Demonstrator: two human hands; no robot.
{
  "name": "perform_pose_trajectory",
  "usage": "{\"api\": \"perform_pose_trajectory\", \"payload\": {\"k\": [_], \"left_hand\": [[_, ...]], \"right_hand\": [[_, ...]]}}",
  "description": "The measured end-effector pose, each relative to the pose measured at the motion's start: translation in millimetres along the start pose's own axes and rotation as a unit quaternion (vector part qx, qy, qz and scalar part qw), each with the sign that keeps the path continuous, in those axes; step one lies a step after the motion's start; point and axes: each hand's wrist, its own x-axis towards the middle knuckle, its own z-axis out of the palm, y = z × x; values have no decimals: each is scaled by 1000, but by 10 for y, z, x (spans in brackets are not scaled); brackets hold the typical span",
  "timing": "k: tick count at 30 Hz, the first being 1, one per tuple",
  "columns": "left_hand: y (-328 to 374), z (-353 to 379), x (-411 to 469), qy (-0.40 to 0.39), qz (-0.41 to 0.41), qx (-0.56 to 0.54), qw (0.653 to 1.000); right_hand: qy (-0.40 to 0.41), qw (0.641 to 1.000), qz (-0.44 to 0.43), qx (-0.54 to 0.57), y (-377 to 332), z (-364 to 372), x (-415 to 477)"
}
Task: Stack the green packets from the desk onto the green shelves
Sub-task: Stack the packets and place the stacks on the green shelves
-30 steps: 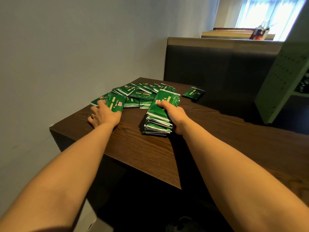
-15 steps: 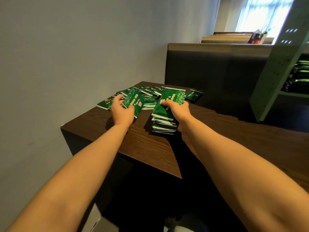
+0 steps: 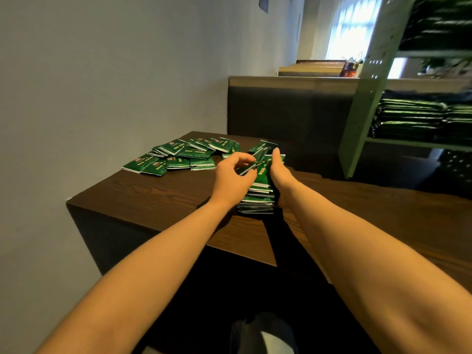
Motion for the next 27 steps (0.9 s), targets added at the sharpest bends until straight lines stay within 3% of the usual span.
{"api": "perform_pose_trajectory", "payload": {"k": [4, 9, 13, 17, 19, 23, 27], "left_hand": [[65, 123, -105, -56, 29, 30, 998], [178, 214, -135, -50, 39, 18, 998], [198, 280, -151, -24, 35, 27, 999], [217, 325, -100, -23, -54, -20, 998], [269, 359, -52, -33, -145, -54, 987], [311, 428, 90, -125, -336, -103, 928], [321, 527, 143, -204, -400, -146, 881]], "right_hand": [[-18, 1000, -1, -2, -225, -13, -899], [-108, 994, 16, -13, -86, -229, -485], [-89, 996, -16, -15, -244, -250, -1019], [-81, 995, -51, 1, -226, -368, -1008], [-76, 994, -73, 4, -224, -419, -1017], [-56, 989, -139, -11, -255, -513, -1049], [-62, 983, -172, -17, -239, -645, -1052]]}}
